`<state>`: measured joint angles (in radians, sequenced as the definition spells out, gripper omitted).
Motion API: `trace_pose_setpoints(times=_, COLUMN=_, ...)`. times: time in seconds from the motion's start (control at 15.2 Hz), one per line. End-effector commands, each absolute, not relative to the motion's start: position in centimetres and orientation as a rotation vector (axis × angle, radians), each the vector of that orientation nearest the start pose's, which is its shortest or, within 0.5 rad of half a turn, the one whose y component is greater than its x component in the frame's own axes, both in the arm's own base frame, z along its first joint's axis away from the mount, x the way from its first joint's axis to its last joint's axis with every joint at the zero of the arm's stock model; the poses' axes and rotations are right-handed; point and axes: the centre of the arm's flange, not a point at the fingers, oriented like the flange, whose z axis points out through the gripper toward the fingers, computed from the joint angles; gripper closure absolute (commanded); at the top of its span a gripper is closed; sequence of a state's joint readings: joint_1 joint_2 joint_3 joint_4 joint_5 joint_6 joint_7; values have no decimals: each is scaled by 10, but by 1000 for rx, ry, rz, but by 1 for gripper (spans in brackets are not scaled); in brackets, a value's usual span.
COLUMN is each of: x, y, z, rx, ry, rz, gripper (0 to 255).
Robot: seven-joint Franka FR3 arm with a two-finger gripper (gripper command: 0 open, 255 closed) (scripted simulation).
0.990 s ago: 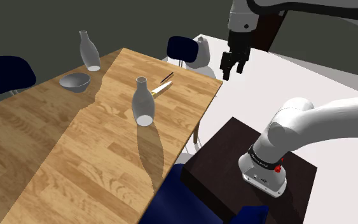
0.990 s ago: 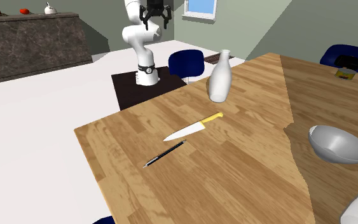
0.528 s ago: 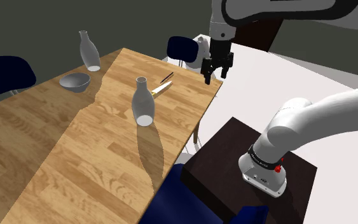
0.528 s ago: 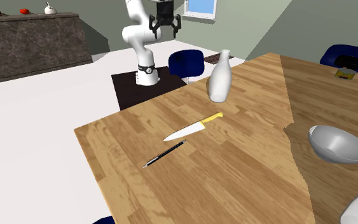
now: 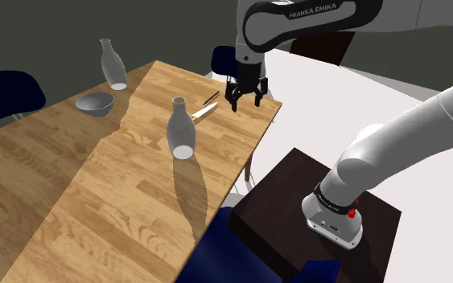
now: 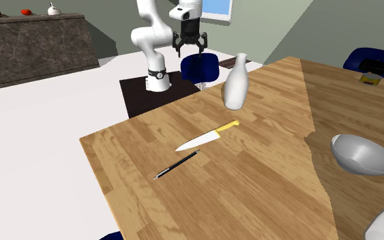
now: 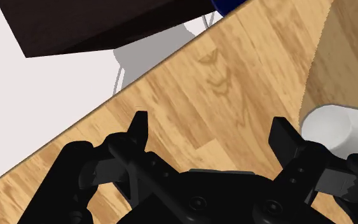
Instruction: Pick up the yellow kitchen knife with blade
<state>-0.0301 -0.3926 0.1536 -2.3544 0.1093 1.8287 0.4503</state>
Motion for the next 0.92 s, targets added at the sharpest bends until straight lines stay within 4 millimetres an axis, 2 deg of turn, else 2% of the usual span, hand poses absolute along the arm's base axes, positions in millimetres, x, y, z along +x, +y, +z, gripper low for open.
trace_pose_setpoints(times=0.0, x=433, y=69, z=453, rx=-3058, ry=656, rz=214, gripper=0)
trace_pose_setpoints(times=0.46, x=508, y=78, z=406, rx=-3001, ry=886, rz=183, gripper=0)
trace_pose_setpoints(times=0.86, x=573, y=76, z=367, rx=-2938, ry=1079, rz=156, gripper=0)
